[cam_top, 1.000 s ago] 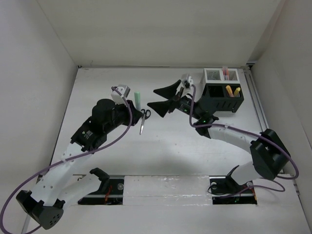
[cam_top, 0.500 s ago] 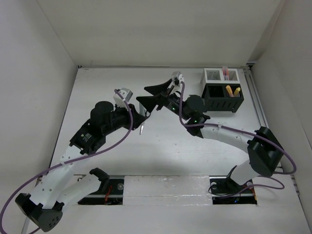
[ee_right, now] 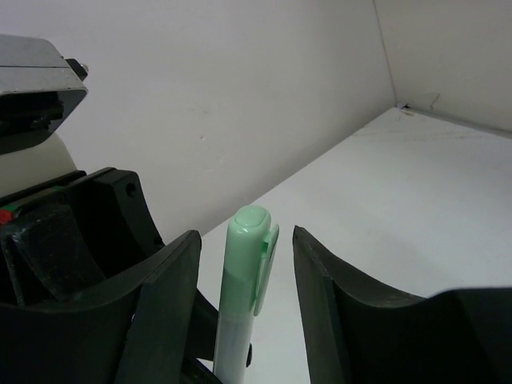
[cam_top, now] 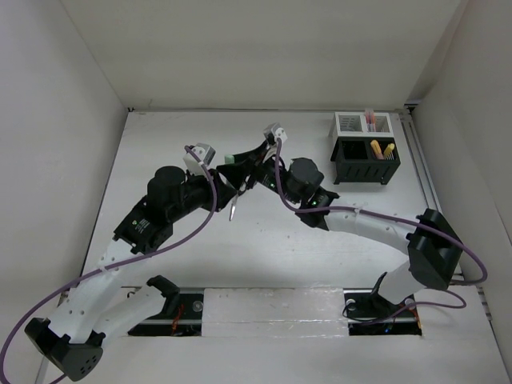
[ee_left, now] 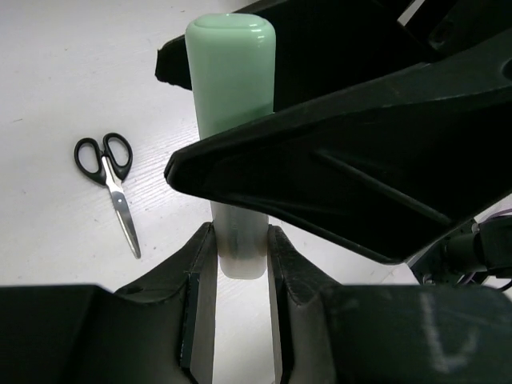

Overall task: Sort the stationery into containers
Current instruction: Place the pen in the storage box.

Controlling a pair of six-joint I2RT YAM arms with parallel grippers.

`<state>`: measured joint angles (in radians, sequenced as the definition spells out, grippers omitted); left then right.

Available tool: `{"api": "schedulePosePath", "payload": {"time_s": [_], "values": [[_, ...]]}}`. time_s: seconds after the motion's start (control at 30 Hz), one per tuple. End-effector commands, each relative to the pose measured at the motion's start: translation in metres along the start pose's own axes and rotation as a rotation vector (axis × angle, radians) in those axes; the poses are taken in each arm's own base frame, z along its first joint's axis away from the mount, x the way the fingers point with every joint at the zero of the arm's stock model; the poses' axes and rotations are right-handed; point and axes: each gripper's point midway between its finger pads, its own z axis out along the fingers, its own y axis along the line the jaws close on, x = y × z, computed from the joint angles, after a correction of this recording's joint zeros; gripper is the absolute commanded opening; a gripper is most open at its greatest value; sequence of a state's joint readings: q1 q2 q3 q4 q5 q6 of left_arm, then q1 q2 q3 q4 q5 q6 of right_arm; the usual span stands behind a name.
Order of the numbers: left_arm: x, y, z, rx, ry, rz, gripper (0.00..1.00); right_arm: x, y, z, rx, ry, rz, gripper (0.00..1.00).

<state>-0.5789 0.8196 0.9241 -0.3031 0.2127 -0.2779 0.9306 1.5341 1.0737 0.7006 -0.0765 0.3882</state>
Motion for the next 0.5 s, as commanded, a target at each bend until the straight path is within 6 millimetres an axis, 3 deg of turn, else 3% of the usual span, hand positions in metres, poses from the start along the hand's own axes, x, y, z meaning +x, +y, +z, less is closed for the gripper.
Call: {"api": "schedulePosePath", "payload": {"time_s": [0.0,0.1,0.2,0.27,0.3,0.47], "values": [[-0.015,-0.004,-0.004,0.012,-0.067,0.019,0.00,-0.018,0.007,0.008,0.014,-0.029,-0.013,0.55],[-0.016,-0.008,-0.006,0.032,-0.069,0.021,0.00,-0.015,0.006,0.010,0.018,-0.019,-0.012,0.49],[-0.016,-0.008,-0.006,0.033,-0.069,0.021,0.00,-0.021,0.006,0.012,0.022,-0.034,-0.013,0.33],[-0.015,-0.010,-0.007,0.043,-0.066,0.022,0.00,-0.020,0.004,0.015,0.033,-0.030,-0.013,0.09],[-0.015,-0.010,-0.007,0.043,-0.066,0.022,0.00,-0.014,0.002,0.014,0.043,-0.008,-0.012,0.02],[-0.014,-0.011,-0.007,0.053,-0.062,0.022,0.00,-0.019,0.003,0.018,0.041,-0.011,-0.032,0.00]]}}
